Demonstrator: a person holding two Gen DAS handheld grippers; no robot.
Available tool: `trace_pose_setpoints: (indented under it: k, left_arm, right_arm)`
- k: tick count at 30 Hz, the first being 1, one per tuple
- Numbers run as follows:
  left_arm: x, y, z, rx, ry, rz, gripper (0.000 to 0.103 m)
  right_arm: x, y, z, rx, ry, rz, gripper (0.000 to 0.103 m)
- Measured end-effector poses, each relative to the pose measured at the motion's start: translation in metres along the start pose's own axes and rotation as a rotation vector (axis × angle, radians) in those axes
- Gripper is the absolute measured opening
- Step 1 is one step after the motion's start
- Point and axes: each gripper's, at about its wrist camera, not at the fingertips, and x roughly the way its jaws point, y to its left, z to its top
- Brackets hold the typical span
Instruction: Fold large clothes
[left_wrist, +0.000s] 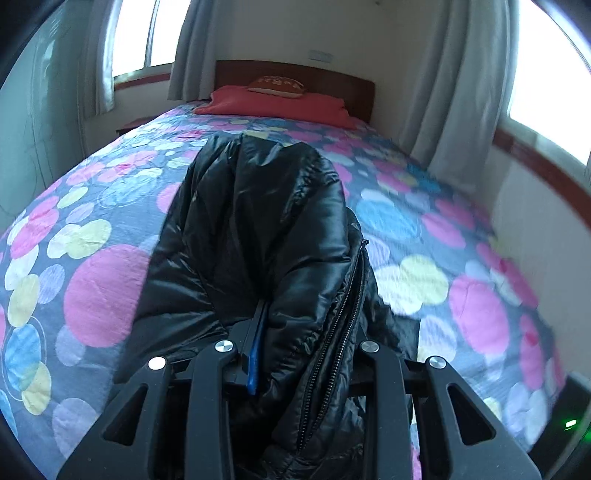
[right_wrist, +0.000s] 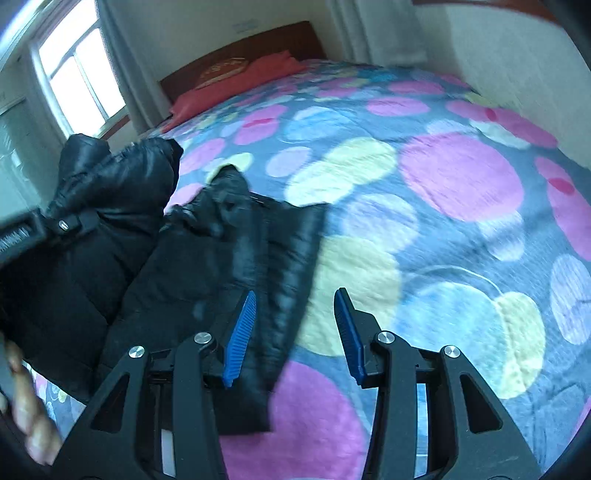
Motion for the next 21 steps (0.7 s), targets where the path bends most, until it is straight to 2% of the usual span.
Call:
trace_pose_setpoints:
  k: [7,13,16,18,20,21]
  left_arm:
    - [0.015,-0.030,-0.028,0.071,-0.027,0.051,0.030]
    - [0.003,-0.042,-0.025,0.098,-0.013,0.066,0.032]
    - [-0.005,-0.045,-0.022,0.106,-0.001,0.059,0.043]
    - [-0.013,-0.045,-0.020,0.089,-0.001,0.012,0.059]
    - [-0.022,-0.046,-0.020,0.065,-0.008,-0.051,0.066]
    - [-0.030,-0.046,-0.019,0.058,-0.013,-0.074,0.067]
  right_arm:
    - [0.002,-0.023,-0.007,0.029,0.023,-0.007,0.044]
    - [-0.001,-0.026,-0.006,0.035,0.018,-0.014,0.044]
    - [-0.003,-0.027,-0.004,0.034,0.012,-0.025,0.046]
    - [-0.009,-0.027,-0.003,0.029,0.004,-0.035,0.053]
    - [-0.014,-0.026,-0.002,0.022,-0.006,-0.046,0.053]
    - [-0.017,-0.026,-0.001,0.021,-0.011,-0.050,0.053]
